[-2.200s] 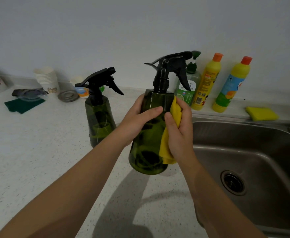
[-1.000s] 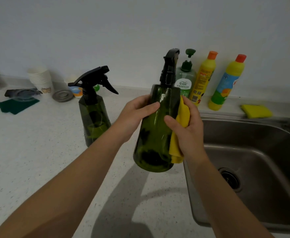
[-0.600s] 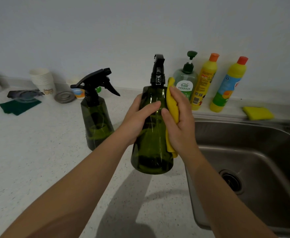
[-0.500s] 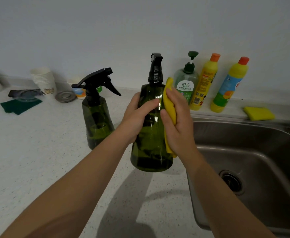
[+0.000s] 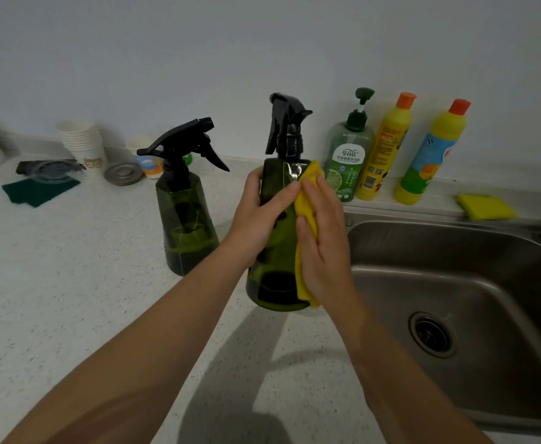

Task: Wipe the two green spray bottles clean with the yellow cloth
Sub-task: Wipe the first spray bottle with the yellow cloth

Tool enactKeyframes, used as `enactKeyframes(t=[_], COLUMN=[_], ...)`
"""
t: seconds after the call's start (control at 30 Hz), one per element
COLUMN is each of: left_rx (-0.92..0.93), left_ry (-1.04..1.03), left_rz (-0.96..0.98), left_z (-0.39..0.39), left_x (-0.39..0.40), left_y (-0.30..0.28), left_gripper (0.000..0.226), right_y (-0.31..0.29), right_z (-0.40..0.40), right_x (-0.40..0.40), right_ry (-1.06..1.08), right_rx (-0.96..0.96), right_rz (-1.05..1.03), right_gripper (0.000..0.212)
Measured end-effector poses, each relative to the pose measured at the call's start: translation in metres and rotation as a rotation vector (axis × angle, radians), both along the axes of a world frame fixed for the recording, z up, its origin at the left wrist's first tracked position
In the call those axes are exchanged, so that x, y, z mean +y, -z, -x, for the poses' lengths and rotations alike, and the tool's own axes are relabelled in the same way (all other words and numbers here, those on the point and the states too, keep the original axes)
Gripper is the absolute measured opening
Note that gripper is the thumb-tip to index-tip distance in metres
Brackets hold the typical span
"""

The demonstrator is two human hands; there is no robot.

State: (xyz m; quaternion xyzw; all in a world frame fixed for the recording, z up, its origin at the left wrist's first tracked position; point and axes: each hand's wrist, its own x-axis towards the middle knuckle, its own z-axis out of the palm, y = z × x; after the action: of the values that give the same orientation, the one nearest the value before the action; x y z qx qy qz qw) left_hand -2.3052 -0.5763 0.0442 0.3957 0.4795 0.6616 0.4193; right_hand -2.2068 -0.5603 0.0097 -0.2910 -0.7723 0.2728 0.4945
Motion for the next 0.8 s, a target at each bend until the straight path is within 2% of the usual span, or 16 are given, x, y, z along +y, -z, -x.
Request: enactKeyframes(t=[0.17, 0.37, 0.47, 0.67, 0.8], left_rx=[-0.006, -0.020, -0.056, -0.097, -0.041], left_ry=[0.025, -0.058, -0.092, -0.168, -0.182], left_rz=[-0.036, -0.044, -0.046, -0.074, -0.056], left_z=[-0.002, 0.000, 0.000, 0.000, -0.007], left_x=[-0.003, -0.004, -0.003, 0.002, 0.004], left_y=[0.000, 0.001, -0.001, -0.009, -0.002], left_gripper=[0.037, 0.036, 0.033, 0.027, 0.031], right_y=[-0.025, -0.018, -0.002, 0.037, 0.036], right_z=[0.002, 0.001, -0.003, -0.019, -0.015], right_x=[0.016, 0.009, 0.002, -0.014, -0.018], right_ry=[-0.090, -0.128, -0.099, 0.005, 0.062], right_rx=[0.220, 0.252, 0.217, 0.146, 0.071], right_rz=[0.276, 0.430, 0.447, 0.520, 0.300], right_gripper=[0.040, 0.027, 0.024, 0.033, 0.044])
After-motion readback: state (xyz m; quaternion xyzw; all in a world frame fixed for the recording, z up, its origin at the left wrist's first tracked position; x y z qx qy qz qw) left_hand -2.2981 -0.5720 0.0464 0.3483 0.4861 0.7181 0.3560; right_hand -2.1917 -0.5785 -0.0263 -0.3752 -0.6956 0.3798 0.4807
